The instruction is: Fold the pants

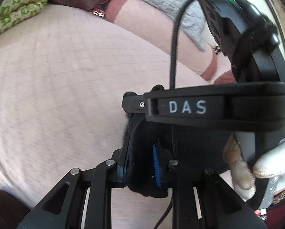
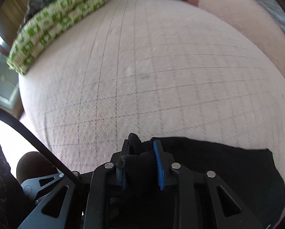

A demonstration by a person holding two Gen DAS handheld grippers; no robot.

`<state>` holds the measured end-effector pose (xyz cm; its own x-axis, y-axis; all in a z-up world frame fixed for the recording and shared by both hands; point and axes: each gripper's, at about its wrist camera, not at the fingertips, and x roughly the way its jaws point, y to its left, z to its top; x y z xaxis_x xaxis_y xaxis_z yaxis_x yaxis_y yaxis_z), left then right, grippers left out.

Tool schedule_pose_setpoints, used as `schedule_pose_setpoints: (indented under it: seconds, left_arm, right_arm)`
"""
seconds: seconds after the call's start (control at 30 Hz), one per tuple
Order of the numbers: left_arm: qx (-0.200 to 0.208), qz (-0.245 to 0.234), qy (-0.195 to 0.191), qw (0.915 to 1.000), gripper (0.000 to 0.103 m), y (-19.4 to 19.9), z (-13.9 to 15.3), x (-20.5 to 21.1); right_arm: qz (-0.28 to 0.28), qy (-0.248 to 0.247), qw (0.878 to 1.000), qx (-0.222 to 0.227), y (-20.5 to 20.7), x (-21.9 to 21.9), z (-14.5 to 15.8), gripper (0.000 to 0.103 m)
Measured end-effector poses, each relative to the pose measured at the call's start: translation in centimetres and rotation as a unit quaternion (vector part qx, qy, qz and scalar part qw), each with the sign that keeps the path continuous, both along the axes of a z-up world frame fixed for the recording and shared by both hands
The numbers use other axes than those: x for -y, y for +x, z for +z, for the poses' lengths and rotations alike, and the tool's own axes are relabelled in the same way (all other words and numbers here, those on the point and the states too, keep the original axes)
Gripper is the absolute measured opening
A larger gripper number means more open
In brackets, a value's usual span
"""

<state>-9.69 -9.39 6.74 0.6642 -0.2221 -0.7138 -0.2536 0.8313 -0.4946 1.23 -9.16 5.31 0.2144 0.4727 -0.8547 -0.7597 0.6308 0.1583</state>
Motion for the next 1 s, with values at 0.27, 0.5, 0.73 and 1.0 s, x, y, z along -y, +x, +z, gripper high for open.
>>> schedule_pose_setpoints:
  seconds: [0.27, 0.5, 0.73, 1.0]
  left_arm:
    - [0.006, -0.066, -0.003, 0.9978, 0.02, 4.9, 0.6, 9.1]
    - [-0.003, -0.14, 0.007, 0.9902, 0.049, 7.0, 0.8, 14.2]
    - [0.018, -0.128, 0.014, 0.9915, 0.06, 3.1, 2.7, 11.7]
    - [-0.03, -0.057, 0.01, 0.9979, 0.06, 6.7, -1.2, 9.4]
  right_arm:
    - [-0.085, 0.08, 0.993, -0.034, 4.4, 12.9, -0.5, 0.026]
    - [-0.174, 0.095, 0.979, -0.035, 7.8, 23.1, -4.3, 0.043]
    - [-0.23, 0.188, 0.954, -0.049, 7.4, 30.7, -4.5, 0.058]
    - [-0.182, 0.284, 0.939, -0.061, 3.5, 28.0, -4.0, 0.034]
